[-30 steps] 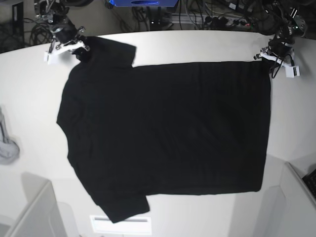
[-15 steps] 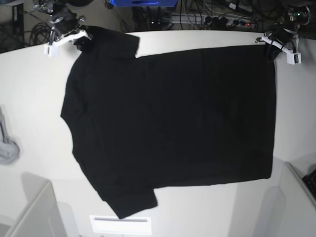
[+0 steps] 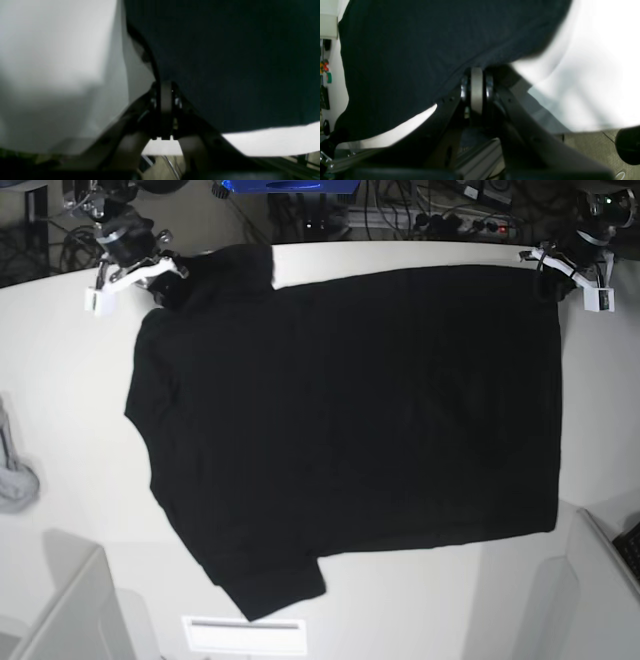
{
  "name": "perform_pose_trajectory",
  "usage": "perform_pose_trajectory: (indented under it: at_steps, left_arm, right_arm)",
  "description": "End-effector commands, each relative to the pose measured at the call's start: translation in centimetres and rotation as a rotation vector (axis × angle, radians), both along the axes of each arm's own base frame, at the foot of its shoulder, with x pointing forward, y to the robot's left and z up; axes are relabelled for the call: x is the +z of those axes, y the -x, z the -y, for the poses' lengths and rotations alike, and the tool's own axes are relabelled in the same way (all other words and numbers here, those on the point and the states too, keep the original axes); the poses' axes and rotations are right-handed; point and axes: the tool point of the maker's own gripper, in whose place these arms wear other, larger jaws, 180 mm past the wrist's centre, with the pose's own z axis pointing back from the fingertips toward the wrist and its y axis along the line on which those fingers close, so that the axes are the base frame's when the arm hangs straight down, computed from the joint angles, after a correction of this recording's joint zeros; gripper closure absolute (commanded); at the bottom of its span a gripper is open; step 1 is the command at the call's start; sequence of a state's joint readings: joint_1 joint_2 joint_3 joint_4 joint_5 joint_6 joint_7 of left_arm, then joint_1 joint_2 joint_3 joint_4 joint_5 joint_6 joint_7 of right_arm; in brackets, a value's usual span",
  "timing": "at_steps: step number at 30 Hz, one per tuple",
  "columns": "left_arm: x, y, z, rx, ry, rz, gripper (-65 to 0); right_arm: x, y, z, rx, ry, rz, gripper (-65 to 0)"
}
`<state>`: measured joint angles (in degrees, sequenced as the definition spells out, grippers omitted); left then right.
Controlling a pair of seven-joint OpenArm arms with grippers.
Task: Fold the T-shirt properly
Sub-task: 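Close both grippers on the shirt's side edge, then lift the grasped side edge with both grippers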
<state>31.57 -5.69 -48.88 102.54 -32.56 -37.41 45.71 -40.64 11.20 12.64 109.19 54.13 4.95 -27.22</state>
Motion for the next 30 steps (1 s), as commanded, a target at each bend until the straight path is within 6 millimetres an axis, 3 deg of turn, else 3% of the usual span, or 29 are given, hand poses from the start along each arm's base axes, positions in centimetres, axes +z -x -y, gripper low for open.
perform_pose_trajectory:
  at_steps: [1, 9, 17, 22, 30]
  left_arm:
    - [1.1, -1.0, 0.1, -0.015, -0.009, 0.045, 0.0]
    - [1.0, -1.9, -0.4, 0.023, 0.002, 0.007, 0.0]
    - [3.0, -2.5, -1.5, 0.063, -0.043, 0.040, 0.0]
    - [2.8, -2.2, -1.5, 0.075, -0.033, 0.037, 0.0]
    - [3.7, -1.8, -3.5, 0.223, -0.030, 0.101, 0.0]
  right_arm:
    - [1.1, -1.1, -0.1, 0.011, -0.005, 0.042, 0.0]
    - [2.3, -4.7, -1.3, 0.092, -0.026, 0.067, 0.0]
    - [3.8, -7.7, -1.9, 0.128, -0.032, 0.096, 0.0]
    - [5.0, -9.8, -2.0, 0.133, -0.037, 0.112, 0.0]
    - [6.7, -12.6, -2.7, 0.154, -0.052, 0.145, 0.0]
